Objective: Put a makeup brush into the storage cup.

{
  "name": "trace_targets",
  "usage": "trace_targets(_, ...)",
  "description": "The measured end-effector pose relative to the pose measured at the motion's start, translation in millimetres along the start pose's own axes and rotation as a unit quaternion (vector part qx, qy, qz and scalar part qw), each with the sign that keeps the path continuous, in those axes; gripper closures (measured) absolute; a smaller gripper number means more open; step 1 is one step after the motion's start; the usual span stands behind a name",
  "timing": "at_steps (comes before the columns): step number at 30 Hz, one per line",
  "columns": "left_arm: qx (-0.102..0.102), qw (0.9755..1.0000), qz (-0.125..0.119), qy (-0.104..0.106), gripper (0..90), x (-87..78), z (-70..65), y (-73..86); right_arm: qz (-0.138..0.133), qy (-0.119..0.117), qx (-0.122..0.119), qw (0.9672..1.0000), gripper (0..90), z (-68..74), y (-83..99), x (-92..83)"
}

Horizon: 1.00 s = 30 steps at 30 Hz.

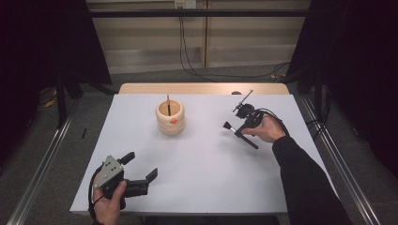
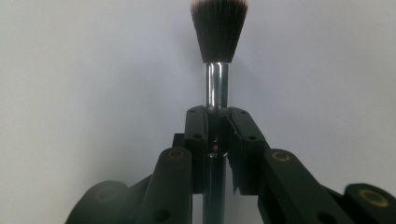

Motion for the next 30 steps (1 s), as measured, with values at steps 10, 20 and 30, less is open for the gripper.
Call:
trace_targets(10, -0.003, 1.0000, -0.001, 0.005, 1.4, 0.8, -0.3, -0.1, -0.060, 0.011, 0.011, 0.9981, 78.9, -9.8, 16.9, -9.4)
trace_targets(20, -0.002, 0.9999, -0.005, 0.008, 1.4, 0.4, -0.3, -0.7, -0.113, 0.024, 0.021, 0.9931, 78.9, -9.0, 25.7, -15.9)
trace_targets(30, -0.004, 1.0000, -0.005, 0.007, 1.3, 0.4, -0.2, -0.5, -0.188, 0.008, 0.028, 0.9817, 78.9, -6.1, 36.0, -23.4)
Point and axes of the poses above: each handheld gripper's, and its own axes: x roughly forward along the jaws, y roughly out of its underside, z roughly to its left, the point moved 3 cm from there along x, roughly forward along the jaws, and after that the axes turned 4 degrees about -y, right-handed, at the moved point
